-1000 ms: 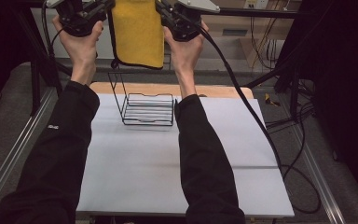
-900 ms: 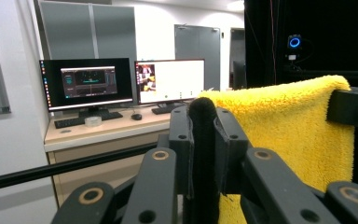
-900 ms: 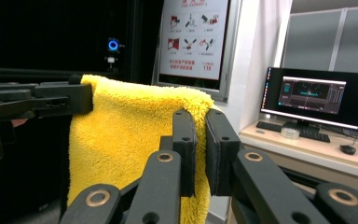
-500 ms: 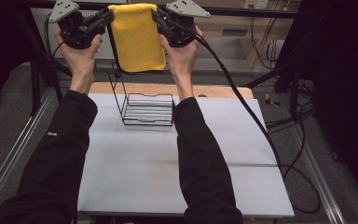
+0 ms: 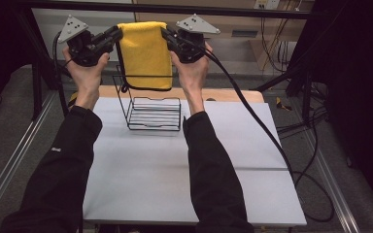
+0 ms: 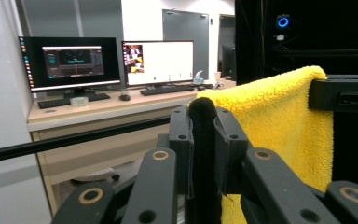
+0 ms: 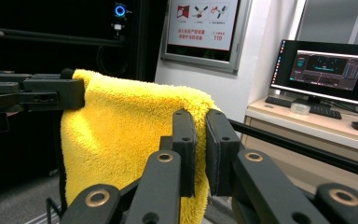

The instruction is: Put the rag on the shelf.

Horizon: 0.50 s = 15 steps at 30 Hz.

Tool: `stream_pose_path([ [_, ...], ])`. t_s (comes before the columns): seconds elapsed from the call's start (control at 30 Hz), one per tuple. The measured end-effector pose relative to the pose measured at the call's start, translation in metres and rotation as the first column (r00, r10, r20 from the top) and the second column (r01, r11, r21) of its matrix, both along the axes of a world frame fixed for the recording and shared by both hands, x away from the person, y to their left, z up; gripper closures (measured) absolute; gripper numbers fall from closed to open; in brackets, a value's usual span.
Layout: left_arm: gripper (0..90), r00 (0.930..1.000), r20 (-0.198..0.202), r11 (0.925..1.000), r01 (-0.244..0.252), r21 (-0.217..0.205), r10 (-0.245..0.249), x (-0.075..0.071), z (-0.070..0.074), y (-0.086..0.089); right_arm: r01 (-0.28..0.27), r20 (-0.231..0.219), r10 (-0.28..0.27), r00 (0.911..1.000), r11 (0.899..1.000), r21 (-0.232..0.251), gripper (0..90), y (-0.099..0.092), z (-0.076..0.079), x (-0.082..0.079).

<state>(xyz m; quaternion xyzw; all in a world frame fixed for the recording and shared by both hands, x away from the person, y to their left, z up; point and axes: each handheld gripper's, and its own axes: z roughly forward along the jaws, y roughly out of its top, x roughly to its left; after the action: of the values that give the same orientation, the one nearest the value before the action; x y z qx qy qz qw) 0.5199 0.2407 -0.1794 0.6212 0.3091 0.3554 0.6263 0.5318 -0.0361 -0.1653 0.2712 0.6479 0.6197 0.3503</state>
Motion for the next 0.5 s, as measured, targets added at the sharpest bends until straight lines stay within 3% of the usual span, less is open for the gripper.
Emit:
stream_pose_path([
  [0.23,79.0,1.0,-0.007,0.9996,-0.001,0.029,0.001,-0.009,-0.01,0.0,-0.01,-0.017,0.01,0.9998,1.0,-0.013,83.4,-0.003,-0.011,-0.008],
  [0.5,79.0,0.9997,-0.025,0.9994,0.005,0.033,-0.005,-0.016,-0.018,0.001,-0.022,-0.035,0.021,0.9992,1.0,-0.019,83.3,-0.002,-0.019,-0.015],
])
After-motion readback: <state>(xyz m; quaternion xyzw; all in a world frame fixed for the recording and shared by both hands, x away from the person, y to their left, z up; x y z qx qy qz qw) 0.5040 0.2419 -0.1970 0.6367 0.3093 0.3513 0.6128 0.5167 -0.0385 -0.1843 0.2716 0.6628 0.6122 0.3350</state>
